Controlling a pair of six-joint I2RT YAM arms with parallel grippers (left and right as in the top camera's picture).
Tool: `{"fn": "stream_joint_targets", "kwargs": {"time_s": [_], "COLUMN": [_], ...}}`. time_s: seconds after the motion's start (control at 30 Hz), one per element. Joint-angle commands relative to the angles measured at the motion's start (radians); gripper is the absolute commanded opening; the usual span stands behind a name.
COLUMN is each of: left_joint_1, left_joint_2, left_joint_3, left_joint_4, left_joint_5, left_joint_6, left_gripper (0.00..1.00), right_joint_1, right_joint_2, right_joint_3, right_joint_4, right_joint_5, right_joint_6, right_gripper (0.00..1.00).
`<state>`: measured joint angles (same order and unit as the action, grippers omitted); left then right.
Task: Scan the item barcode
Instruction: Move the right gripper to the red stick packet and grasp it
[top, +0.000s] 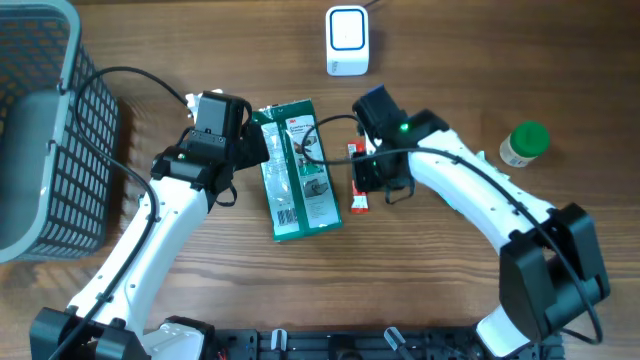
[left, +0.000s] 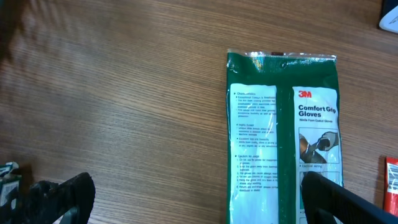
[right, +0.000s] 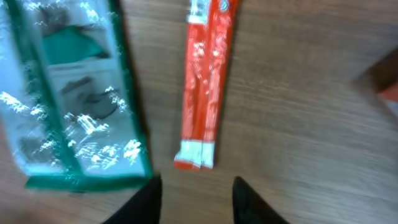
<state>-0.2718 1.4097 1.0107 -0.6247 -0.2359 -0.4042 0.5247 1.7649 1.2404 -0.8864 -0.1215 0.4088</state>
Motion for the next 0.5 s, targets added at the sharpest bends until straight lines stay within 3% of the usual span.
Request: {"fn": "stream_joint_targets", "kwargs": {"time_s": [0.0,0.2,0.47], "left_joint_1": [0.006,0.006,0.006], "left_joint_2": [0.001,0.001,0.001], "left_joint_3": [0.008,0.008,0.008], "left_joint_4": [0.003,0.003,0.003], "left_joint_5": [-0.008,-0.008,-0.008], "left_joint_6": [0.011,0.011,0.011], "left_gripper": [1.00,1.00,1.00], "right_joint_1": [0.000,0.000,0.000], "right_joint_2": [0.012,0.012,0.012], "right_joint_3": [-0.109,-0.205,-0.234], "right_joint_4": [0.117,0.268,0.335], "right_joint_5": [0.011,-0.011,-0.007], "right_joint_6": [0.086,0.119,0.145], "right_gripper": [0.34,0.34,0.31]}}
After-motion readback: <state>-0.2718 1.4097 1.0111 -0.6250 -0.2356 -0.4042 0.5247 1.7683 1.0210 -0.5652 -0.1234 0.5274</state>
